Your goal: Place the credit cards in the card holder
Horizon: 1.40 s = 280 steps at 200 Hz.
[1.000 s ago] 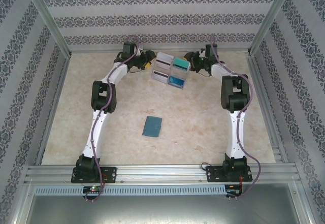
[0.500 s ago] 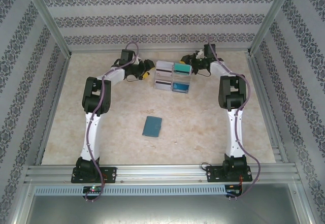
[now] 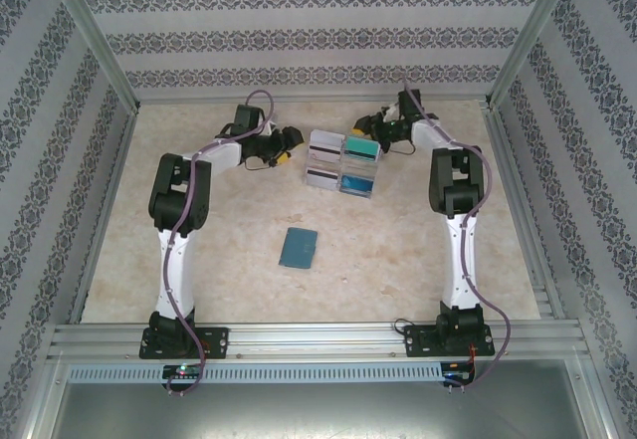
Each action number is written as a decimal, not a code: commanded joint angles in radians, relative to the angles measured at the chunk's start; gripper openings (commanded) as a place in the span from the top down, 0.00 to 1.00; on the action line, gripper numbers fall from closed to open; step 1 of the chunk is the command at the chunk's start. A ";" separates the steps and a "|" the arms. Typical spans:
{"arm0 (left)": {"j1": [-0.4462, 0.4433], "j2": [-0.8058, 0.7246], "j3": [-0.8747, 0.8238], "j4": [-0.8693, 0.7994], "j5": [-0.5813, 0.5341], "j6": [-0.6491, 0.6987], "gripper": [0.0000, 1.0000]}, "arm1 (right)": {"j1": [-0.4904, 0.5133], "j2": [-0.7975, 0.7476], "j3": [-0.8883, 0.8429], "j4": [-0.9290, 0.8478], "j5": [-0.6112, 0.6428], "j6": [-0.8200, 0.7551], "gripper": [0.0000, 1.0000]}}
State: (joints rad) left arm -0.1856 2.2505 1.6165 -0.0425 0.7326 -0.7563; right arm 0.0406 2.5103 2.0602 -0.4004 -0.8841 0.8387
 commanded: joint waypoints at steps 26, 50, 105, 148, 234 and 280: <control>0.039 -0.200 -0.068 -0.128 -0.098 0.195 0.22 | -0.070 -0.114 0.177 -0.276 0.232 -0.246 0.50; 0.039 -0.326 -0.169 -0.215 -0.191 0.282 0.22 | -0.048 -0.274 0.033 -0.285 0.341 -0.335 0.49; -0.001 -0.593 -0.407 -0.501 -0.357 0.381 0.25 | 0.103 -0.765 -0.503 -0.246 0.478 -0.444 0.48; -0.113 -0.734 -0.589 -0.564 -0.302 0.341 0.26 | 0.277 -0.964 -0.844 -0.199 0.337 -0.367 0.48; -0.257 -0.674 -0.694 -0.568 -0.084 0.316 0.41 | 0.571 -0.746 -1.137 0.296 0.246 -0.076 0.50; -0.262 -0.644 -0.740 -0.448 -0.096 0.266 0.48 | 0.572 -0.665 -1.100 0.320 0.271 -0.101 0.56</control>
State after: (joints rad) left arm -0.4385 1.5883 0.9012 -0.5640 0.6281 -0.4526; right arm 0.6109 1.8030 0.9340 -0.1463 -0.6109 0.7265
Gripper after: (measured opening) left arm 0.531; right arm 0.452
